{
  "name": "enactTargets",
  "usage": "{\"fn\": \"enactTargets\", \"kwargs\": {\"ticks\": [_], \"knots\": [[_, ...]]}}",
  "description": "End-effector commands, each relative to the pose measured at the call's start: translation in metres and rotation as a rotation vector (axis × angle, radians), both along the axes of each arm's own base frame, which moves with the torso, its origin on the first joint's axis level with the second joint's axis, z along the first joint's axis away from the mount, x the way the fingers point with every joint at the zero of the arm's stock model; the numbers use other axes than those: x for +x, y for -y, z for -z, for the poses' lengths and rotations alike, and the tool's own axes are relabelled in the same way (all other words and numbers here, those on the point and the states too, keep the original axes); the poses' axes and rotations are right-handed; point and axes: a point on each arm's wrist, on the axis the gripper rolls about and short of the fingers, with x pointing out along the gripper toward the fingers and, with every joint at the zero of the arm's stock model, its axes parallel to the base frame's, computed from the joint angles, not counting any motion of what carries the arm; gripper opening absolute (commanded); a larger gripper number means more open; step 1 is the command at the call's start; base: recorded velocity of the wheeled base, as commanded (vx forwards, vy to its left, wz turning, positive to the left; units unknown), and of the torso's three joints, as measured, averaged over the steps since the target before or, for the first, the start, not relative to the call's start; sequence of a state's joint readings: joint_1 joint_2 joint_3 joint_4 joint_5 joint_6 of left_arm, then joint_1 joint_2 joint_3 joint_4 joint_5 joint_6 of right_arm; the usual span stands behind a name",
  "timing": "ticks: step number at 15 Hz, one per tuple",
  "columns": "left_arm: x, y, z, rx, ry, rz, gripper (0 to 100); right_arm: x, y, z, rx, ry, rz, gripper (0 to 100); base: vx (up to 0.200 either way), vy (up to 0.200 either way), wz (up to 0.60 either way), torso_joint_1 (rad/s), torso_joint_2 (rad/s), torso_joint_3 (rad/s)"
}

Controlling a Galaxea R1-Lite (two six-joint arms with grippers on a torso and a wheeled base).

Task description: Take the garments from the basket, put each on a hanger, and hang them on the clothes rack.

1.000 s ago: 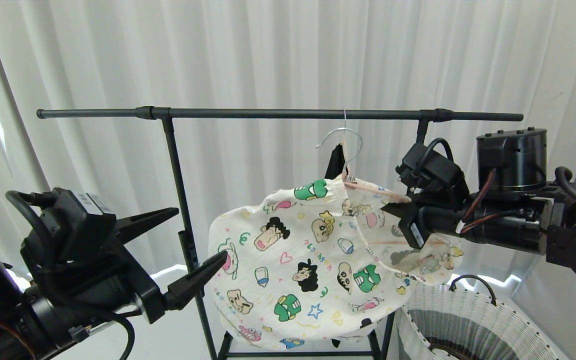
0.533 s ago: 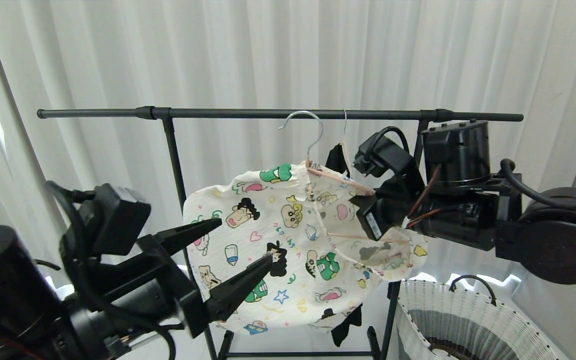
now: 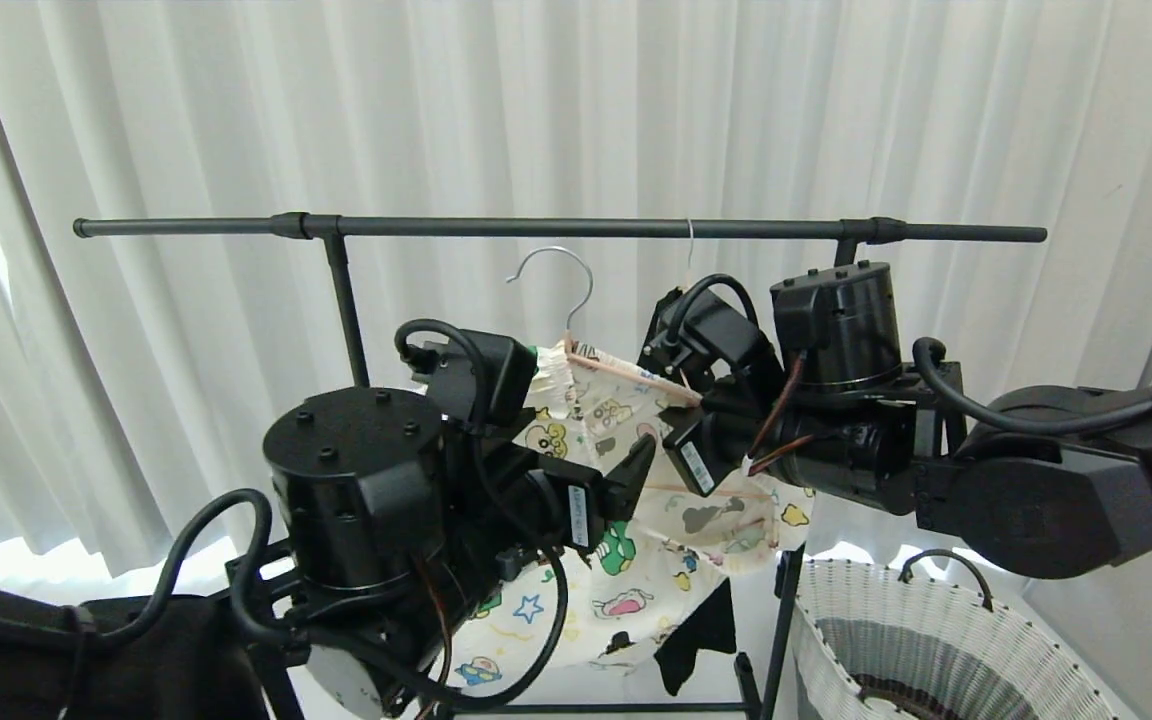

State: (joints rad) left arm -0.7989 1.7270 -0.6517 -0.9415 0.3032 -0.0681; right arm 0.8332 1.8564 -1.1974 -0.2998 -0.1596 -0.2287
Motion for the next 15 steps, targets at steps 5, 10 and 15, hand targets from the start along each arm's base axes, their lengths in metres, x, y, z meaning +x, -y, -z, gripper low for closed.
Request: {"fn": "enactTargets", "kwargs": {"ticks": [5, 10, 15], "knots": [[0.026, -0.003, 0.029, 0.068, -0.063, -0.134, 100, -0.001, -0.002, 0.002, -0.004, -0.002, -0.003, 0, 0.0, 0.0, 0.0, 0.0, 0.0, 0.0], [0.019, -0.011, 0.025, 0.067, -0.053, -0.167, 0, 0.005, 0.003, 0.008, -0.028, 0.0, 0.071, 0, 0.0, 0.0, 0.0, 0.0, 0.0, 0.0], [0.013, -0.016, 0.024, 0.174, -0.006, -0.147, 0, 0.007, 0.009, 0.016, -0.065, -0.003, 0.137, 0, 0.0, 0.0, 0.0, 0.0, 0.0, 0.0]]}}
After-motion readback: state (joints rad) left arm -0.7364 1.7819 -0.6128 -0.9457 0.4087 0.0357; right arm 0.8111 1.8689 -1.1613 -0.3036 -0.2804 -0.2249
